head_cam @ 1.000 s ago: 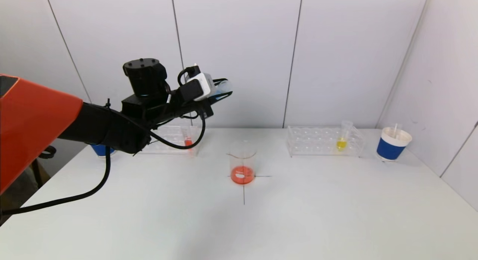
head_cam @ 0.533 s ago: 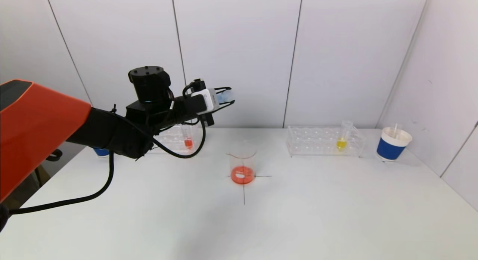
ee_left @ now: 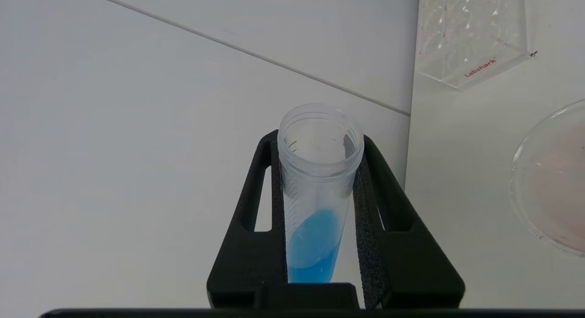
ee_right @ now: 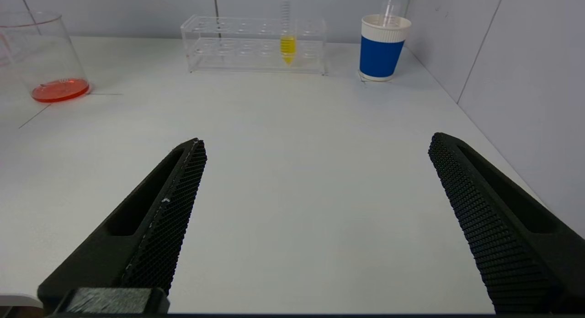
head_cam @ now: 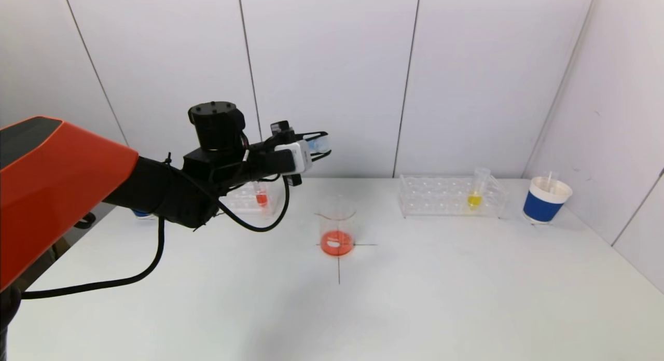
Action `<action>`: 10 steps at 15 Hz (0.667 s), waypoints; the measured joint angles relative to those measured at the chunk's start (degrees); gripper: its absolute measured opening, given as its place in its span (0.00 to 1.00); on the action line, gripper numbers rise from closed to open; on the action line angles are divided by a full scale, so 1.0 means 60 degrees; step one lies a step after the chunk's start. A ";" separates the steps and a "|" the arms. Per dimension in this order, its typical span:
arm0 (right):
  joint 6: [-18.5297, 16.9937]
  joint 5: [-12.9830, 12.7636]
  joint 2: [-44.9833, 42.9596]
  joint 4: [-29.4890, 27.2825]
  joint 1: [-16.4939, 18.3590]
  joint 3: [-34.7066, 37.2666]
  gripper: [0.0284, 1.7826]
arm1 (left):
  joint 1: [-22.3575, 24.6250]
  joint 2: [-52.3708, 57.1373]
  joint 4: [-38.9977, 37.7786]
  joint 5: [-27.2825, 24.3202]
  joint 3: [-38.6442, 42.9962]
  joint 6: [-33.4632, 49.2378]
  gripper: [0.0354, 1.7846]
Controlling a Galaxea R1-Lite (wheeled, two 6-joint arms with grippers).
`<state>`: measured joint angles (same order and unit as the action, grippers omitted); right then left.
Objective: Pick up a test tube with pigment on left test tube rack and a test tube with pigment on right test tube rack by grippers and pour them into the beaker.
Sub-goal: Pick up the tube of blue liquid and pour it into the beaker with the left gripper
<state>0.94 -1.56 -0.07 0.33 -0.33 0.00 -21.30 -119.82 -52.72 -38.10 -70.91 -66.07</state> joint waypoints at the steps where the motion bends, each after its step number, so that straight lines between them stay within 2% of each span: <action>1: 0.0000 0.0000 0.0000 0.0000 0.0000 0.0000 0.99 | -0.0006 -0.0055 0.0000 0.0000 0.0037 -0.0158 0.23; 10: 0.0000 0.0000 0.0000 -0.0004 0.0000 0.0000 0.99 | -0.0010 -0.0569 0.0008 0.0093 0.0154 -0.1495 0.23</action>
<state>0.94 -1.56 -0.07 0.30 -0.33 0.00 -21.36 -123.23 -52.68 -37.53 -69.99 -75.05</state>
